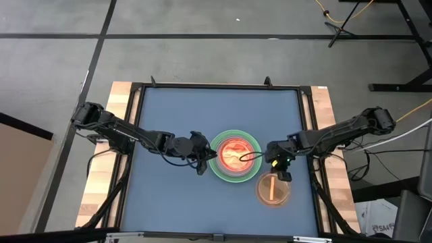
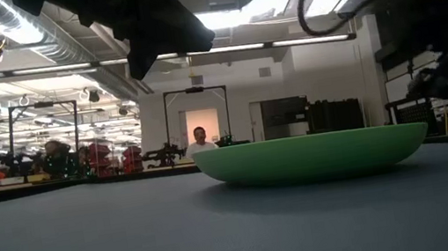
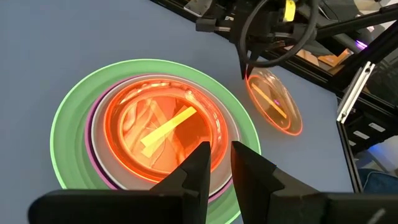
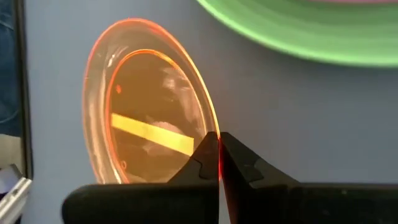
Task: Stack plastic plates
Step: Stack the light orange plate on top of the light orange plate
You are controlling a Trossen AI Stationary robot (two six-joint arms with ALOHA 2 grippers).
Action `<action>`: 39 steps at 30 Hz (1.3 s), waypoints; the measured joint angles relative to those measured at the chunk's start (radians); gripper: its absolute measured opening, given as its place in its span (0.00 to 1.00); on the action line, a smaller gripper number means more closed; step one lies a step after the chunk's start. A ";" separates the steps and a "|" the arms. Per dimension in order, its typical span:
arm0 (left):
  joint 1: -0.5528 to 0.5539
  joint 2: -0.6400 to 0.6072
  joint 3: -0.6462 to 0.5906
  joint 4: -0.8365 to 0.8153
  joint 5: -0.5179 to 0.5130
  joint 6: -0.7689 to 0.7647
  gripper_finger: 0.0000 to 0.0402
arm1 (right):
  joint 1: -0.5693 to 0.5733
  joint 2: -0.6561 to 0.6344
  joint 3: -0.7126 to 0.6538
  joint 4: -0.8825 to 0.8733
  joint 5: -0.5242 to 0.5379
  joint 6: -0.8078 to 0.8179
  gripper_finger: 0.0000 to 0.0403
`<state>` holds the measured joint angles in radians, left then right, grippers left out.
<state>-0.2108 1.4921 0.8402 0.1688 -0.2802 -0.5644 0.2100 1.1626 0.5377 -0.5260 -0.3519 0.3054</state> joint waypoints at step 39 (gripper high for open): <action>0.000 0.000 0.000 0.000 0.000 0.000 0.14 | -0.231 -0.001 0.230 0.131 0.229 0.189 0.00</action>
<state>-0.2104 1.4921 0.8402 0.1684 -0.2805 -0.5648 -0.0214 1.1614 0.7681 -0.3950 -0.1226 0.4945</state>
